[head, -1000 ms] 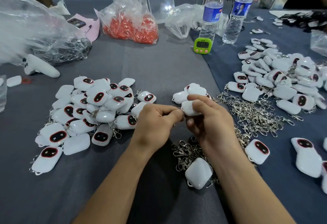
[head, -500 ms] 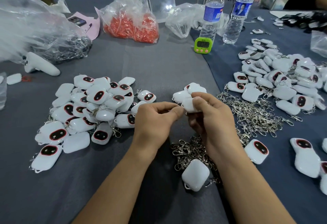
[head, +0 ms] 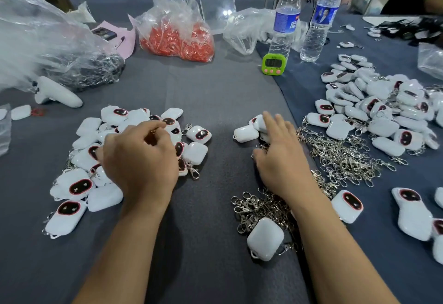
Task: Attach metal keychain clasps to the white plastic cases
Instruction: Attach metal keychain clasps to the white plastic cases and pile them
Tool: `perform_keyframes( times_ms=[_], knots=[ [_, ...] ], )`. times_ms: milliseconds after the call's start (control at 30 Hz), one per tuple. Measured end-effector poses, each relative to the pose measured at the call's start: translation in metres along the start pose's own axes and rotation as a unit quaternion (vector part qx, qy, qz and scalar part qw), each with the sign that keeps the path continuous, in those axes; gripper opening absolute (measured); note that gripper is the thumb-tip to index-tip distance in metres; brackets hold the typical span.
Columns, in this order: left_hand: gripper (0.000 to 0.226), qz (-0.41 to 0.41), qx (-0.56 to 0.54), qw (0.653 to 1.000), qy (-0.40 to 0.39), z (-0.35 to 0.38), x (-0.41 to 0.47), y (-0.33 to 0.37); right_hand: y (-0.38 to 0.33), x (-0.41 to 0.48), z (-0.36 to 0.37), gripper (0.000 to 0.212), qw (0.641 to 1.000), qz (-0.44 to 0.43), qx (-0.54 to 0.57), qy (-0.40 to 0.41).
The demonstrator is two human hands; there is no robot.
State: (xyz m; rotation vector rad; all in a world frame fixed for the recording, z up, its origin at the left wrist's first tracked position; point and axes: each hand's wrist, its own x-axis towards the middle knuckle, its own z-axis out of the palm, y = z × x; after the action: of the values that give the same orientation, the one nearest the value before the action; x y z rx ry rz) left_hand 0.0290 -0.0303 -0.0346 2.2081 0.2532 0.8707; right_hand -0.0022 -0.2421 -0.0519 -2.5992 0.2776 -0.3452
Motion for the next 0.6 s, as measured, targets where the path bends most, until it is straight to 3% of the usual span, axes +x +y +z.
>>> perform_keyframes(
  times_ms=[100,200,300,400,600],
  knots=[
    [0.035,-0.033,0.084,0.996,0.003,-0.003,0.001,0.000,0.003,-0.003,0.007,0.059,0.999,-0.033,-0.019,0.007],
    [0.034,0.066,0.092,0.994,-0.010,-0.001,-0.012,0.011,0.003,-0.003,0.007,0.045,0.998,0.002,-0.001,0.060],
    [0.028,0.211,-0.020,0.965,-0.155,0.009,-0.045,0.032,0.001,0.002,0.006,0.029,0.997,0.013,-0.018,0.076],
    [0.026,0.234,-0.063,0.900,-0.362,0.021,-0.074,0.043,0.002,0.002,0.001,0.023,0.994,0.021,-0.027,0.101],
    [0.020,0.242,-0.087,0.870,-0.421,0.031,-0.072,0.038,-0.002,-0.015,-0.005,0.016,0.970,0.065,0.167,0.163]
  ],
)
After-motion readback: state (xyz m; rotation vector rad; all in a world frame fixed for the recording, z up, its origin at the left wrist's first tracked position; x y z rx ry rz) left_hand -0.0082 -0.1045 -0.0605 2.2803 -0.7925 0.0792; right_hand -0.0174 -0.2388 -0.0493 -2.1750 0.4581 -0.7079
